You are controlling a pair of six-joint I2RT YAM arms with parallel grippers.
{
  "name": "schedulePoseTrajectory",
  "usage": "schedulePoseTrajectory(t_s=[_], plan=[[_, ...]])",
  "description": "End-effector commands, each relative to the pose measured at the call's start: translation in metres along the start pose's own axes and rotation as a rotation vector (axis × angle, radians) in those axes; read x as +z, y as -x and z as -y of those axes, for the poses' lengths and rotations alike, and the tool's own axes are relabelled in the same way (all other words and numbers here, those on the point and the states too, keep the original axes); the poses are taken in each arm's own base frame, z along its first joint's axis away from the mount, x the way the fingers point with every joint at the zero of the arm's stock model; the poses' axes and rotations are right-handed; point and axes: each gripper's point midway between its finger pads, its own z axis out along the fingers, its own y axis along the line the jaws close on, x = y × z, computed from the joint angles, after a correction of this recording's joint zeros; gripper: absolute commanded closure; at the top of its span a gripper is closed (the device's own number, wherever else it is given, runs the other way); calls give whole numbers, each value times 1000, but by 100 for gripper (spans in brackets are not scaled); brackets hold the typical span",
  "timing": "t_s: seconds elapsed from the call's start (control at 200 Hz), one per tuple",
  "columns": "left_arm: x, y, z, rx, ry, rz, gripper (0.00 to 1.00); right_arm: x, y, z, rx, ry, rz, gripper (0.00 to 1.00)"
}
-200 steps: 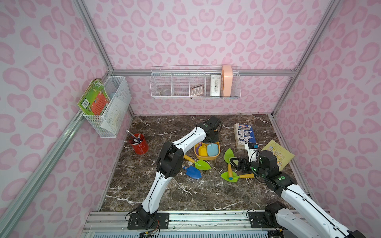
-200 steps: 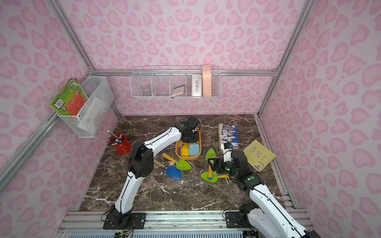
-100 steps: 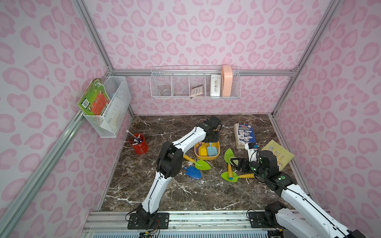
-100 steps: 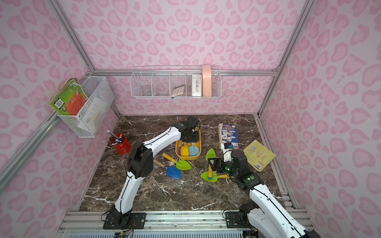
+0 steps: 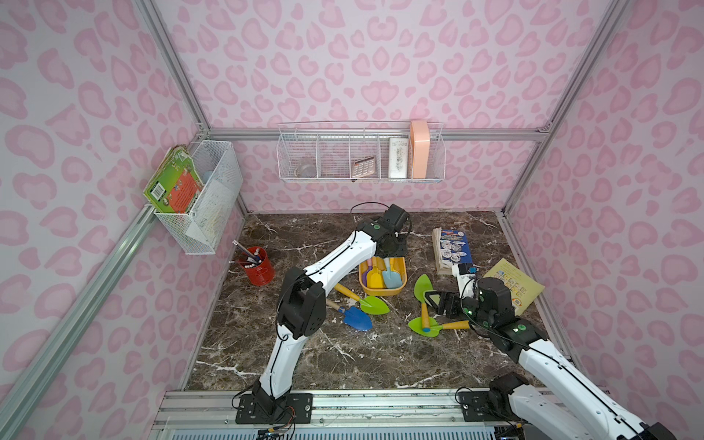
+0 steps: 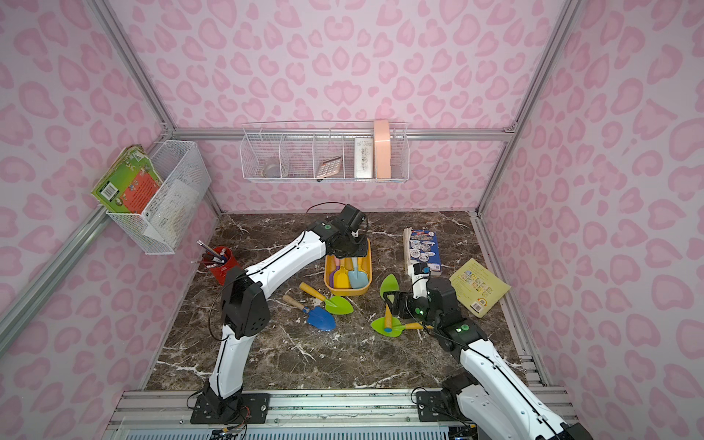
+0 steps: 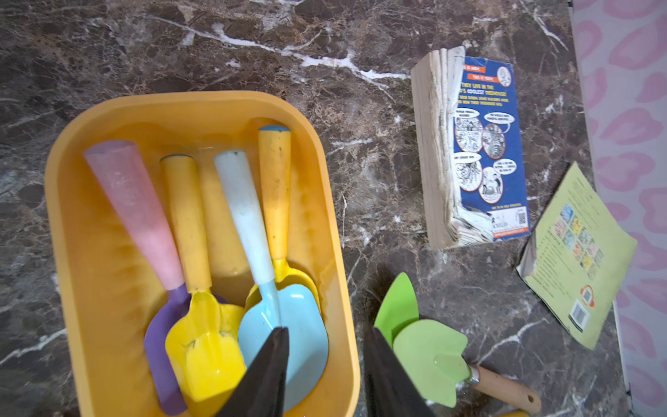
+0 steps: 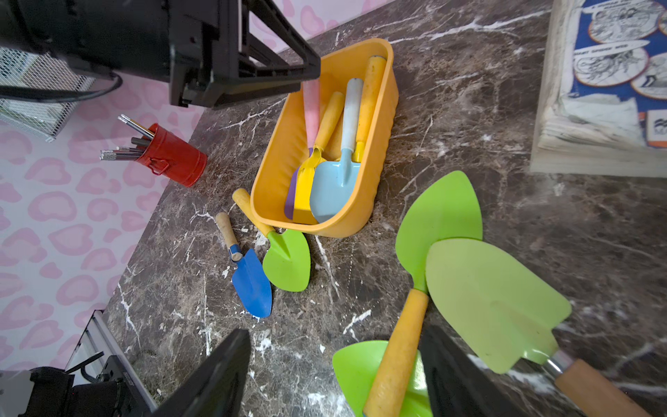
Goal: Put the shovel into the storage box
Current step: Place the shovel in the storage box, then pick up the shovel from the center of the board.
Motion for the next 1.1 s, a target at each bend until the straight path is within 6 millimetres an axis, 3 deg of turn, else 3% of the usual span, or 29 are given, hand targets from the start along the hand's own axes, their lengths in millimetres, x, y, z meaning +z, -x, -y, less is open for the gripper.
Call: schedulePoseTrajectory(t_s=[0.0,0.16,0.536,0.621,1.096], plan=[[-13,-11,5,44,-41,-20,58,0,8,-4,-14,8,21,23],[-37,-21,7,65,-100,0,56,1,13,-6,-31,5,16,22],[-91,-67,-19,74,-145,4,54,12,22,-20,-85,34,-9,21],[-93,-86,-36,57,-117,-17,53,19,21,-26,-98,44,-30,20],[-125,-146,-107,-86,39,-26,52,50,6,-56,-175,91,-114,23]])
